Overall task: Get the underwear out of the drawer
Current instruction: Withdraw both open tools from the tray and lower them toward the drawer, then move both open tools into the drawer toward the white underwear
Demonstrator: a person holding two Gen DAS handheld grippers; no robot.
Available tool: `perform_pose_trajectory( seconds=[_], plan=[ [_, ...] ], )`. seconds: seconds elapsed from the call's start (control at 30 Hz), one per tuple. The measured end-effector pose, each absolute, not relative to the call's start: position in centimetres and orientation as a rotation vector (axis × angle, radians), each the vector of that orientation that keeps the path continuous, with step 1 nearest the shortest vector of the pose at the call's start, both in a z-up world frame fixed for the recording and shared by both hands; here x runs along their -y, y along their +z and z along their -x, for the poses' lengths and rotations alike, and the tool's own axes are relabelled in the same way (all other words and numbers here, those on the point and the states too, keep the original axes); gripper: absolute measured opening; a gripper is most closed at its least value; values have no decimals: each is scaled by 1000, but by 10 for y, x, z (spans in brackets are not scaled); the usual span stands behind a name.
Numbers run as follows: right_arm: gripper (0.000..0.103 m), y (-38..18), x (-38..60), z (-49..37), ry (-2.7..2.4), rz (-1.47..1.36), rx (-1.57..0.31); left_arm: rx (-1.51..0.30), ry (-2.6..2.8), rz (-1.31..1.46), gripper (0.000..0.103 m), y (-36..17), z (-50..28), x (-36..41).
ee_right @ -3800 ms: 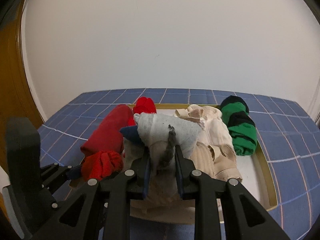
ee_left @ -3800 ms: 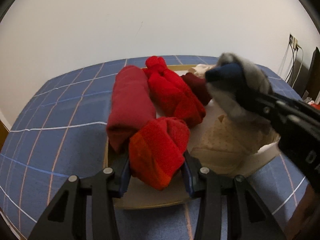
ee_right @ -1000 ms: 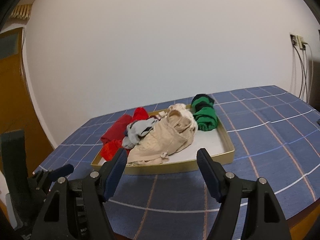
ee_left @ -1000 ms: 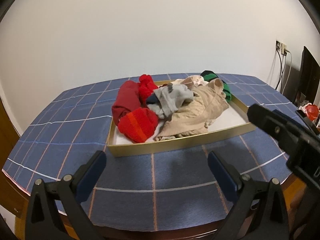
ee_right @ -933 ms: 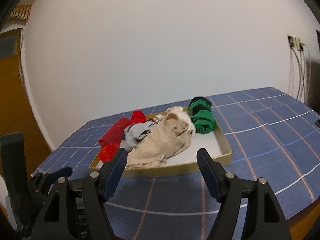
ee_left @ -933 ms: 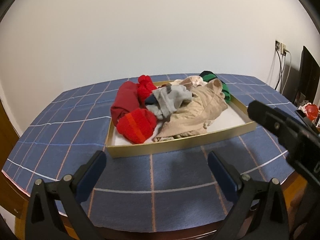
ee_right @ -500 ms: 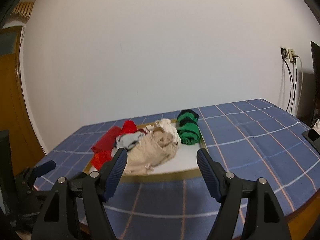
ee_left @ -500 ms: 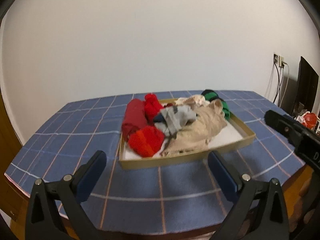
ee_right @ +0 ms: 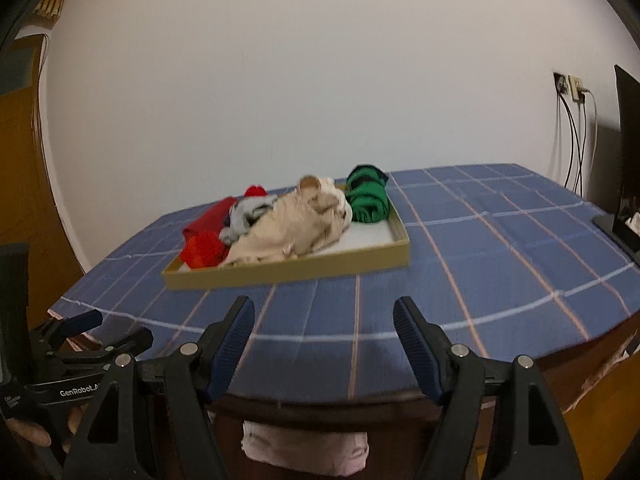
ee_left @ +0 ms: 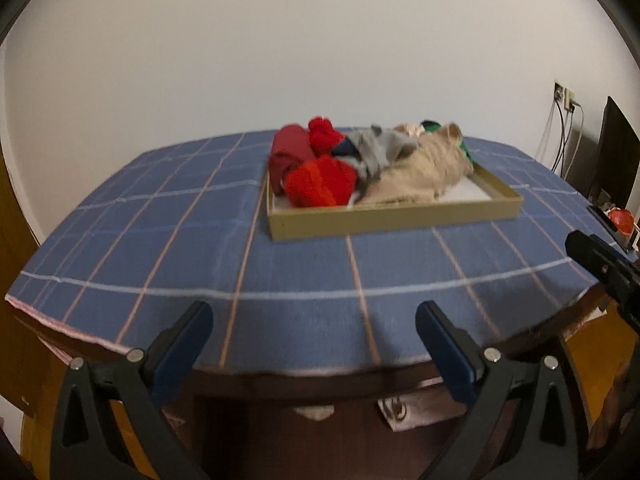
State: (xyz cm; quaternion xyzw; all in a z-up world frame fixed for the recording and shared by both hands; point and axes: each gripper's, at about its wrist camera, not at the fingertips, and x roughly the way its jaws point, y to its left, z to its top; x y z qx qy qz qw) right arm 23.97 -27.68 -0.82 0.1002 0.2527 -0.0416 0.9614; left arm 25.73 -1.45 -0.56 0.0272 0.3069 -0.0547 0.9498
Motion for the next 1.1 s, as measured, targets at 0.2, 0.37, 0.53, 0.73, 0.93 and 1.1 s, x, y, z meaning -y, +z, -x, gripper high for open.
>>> perform_pose_trajectory(
  seconds=[0.2, 0.37, 0.53, 0.73, 0.93, 1.1],
  plan=[
    [74, -21, 275, -227, -81, -240, -544, -662, -130, -58, 103, -21, -243, 18],
    [74, -25, 269, -216, -75, -236, -591, -696, -140, -70, 103, -32, -234, 23],
    [74, -32, 264, -208, -42, -215, -646, -727, -131, -119, 103, -41, -226, 26],
    [74, -47, 258, -206, 15, -193, -731, -764, -128, -211, 103, -56, -217, 31],
    [74, -66, 254, -199, 48, -210, -812, -815, -134, -254, 103, -71, -213, 31],
    [74, -82, 256, -186, 85, -234, -899, -863, -149, -269, 103, -82, -208, 31]
  ],
)
